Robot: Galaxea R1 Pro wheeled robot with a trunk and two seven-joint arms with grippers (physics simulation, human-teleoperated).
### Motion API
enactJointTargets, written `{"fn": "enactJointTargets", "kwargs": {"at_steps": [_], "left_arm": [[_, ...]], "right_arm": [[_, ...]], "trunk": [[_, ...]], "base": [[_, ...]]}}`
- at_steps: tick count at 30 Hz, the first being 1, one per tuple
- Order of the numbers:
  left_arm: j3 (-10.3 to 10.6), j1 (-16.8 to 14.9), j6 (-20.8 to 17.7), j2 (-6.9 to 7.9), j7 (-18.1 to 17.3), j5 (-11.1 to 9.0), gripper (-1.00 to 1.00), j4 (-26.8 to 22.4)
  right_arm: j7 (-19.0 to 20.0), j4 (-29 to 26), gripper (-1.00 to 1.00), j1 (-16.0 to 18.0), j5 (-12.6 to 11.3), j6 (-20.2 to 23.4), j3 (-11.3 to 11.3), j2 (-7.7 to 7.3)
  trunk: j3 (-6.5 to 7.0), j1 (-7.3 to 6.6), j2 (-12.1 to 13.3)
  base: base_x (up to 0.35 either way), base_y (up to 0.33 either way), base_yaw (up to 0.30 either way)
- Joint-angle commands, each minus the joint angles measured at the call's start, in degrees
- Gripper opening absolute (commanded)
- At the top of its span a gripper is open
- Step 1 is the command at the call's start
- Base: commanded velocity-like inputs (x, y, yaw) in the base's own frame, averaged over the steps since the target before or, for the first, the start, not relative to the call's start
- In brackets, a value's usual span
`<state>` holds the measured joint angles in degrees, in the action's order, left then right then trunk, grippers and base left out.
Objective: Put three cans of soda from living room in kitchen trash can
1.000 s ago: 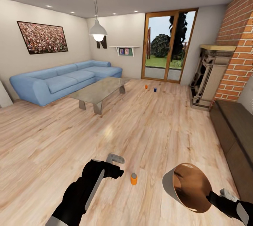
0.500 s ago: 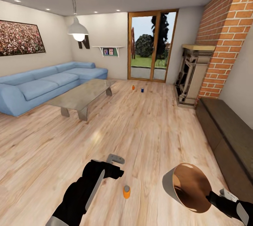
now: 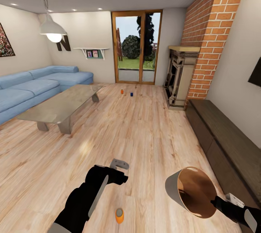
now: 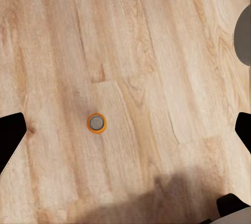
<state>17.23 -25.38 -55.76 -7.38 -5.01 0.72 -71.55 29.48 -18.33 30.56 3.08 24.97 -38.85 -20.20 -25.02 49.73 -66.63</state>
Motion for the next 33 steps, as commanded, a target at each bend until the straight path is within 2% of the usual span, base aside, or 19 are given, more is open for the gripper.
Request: {"fn": "enactJointTargets", "kwargs": {"at_steps": [1, 12, 27, 33], "left_arm": [[0.0, 0.0, 0.0, 0.0, 0.0, 0.0, 1.0, 0.0], [0.1, 0.0, 0.0, 0.0, 0.0, 0.0, 1.0, 0.0], [0.0, 0.0, 0.4, 0.0, 0.1, -0.1, 1.0, -0.1], [0.0, 0.0, 0.5, 0.0, 0.2, -0.1, 1.0, -0.2]], "right_arm": [[0.4, 0.0, -1.0, 0.1, -1.1, 0.3, -0.3, 0.01], [0.4, 0.0, -1.0, 0.0, -1.1, 0.2, -0.3, 0.03], [0.4, 0.0, -1.0, 0.0, -1.1, -0.1, -0.2, 0.11], [0.4, 0.0, -1.0, 0.0, -1.1, -0.2, -0.2, 0.15]], "trunk": [[0.01, 0.0, 0.0], [0.29, 0.0, 0.0], [0.33, 0.0, 0.0], [0.33, 0.0, 0.0]], "base": [[0.344, 0.001, -0.285], [0.344, 0.0, -0.221], [0.312, -0.002, -0.016], [0.214, -0.106, 0.0]]}}
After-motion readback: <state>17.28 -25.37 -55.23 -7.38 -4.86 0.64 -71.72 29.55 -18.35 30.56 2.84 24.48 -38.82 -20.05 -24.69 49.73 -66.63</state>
